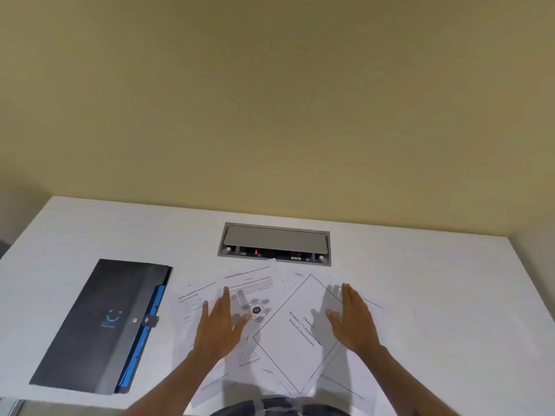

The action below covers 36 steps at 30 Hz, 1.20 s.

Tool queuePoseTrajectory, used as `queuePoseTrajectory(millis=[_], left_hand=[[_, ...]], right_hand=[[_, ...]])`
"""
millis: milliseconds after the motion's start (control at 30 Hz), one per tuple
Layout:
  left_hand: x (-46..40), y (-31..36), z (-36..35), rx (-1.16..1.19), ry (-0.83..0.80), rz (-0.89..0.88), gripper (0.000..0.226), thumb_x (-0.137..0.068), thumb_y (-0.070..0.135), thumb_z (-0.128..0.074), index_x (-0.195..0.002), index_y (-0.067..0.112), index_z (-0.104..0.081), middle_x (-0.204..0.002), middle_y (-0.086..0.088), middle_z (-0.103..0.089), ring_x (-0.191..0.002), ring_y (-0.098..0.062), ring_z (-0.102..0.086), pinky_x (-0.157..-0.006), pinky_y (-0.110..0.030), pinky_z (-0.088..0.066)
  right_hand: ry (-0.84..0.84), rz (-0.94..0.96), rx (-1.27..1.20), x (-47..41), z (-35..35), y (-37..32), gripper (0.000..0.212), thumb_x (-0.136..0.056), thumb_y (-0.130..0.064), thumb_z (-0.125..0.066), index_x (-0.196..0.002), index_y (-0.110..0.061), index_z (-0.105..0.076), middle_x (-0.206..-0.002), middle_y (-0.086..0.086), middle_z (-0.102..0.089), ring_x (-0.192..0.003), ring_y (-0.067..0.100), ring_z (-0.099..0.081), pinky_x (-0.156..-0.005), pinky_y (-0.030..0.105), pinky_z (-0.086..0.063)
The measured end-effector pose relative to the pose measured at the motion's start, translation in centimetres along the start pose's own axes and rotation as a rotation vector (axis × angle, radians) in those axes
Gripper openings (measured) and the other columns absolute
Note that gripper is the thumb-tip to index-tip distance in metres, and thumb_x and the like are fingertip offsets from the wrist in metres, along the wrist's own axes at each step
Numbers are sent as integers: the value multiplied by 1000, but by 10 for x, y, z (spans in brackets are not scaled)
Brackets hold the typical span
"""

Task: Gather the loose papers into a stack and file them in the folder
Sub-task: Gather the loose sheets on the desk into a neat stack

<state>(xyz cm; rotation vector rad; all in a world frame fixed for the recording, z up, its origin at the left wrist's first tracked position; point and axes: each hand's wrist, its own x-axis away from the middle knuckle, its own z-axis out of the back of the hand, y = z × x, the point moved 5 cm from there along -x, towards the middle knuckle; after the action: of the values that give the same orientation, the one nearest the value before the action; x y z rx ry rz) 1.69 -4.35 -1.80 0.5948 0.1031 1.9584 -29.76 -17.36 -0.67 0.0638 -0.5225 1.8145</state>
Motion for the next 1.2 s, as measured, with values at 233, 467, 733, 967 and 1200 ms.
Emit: queuePoseTrajectory(millis=[233, 467, 733, 967, 1200], left_hand=[[-19, -38, -1, 175, -6, 189, 78, -97, 47, -54, -160, 21, -17, -132, 2, -68, -112, -24, -71, -98, -43, -56], [-53, -41, -12, 113, -86, 104, 116, -81, 64, -63, -160, 6, -2, -170, -13, -8, -157, -31, -9, -127, -46, -20], [-77, -48, -25, -62, -226, 33, 138, -71, 67, -74, -158, 9, 17, -169, -7, 16, -157, -34, 9, -123, -62, -13], [-74, -50, -37, -66, -245, -3, 136, -76, 62, -73, -156, 11, 24, -168, -7, 21, -156, -32, 17, -121, -67, 0], [-75, -47, -37, -42, -188, -20, 132, -76, 59, -74, -158, 11, 18, -171, -5, 11, -158, -30, 8, -122, -66, 3]], right_hand=[[-87, -253, -196, 8, -22, 17, 109, -91, -56, -71, -166, -6, -11, -173, 11, -23, -160, 28, -22, -127, 44, -31], [-40, -331, -176, -2, -44, 26, 133, -74, -72, -78, -166, -8, -7, -175, 8, -15, -161, 27, -19, -126, 49, -29], [-112, -350, -50, -5, -71, 35, 141, -75, -73, -76, -166, -7, 10, -177, 8, 7, -165, 24, 0, -129, 51, -21], [-133, -342, -81, 0, -80, 28, 129, -86, -62, -73, -165, -7, 12, -177, 6, 4, -165, 23, 1, -131, 50, -14], [-145, -331, -134, 1, -84, 26, 124, -90, -55, -74, -165, -8, 12, -177, 5, 4, -165, 23, 2, -133, 50, -9]])
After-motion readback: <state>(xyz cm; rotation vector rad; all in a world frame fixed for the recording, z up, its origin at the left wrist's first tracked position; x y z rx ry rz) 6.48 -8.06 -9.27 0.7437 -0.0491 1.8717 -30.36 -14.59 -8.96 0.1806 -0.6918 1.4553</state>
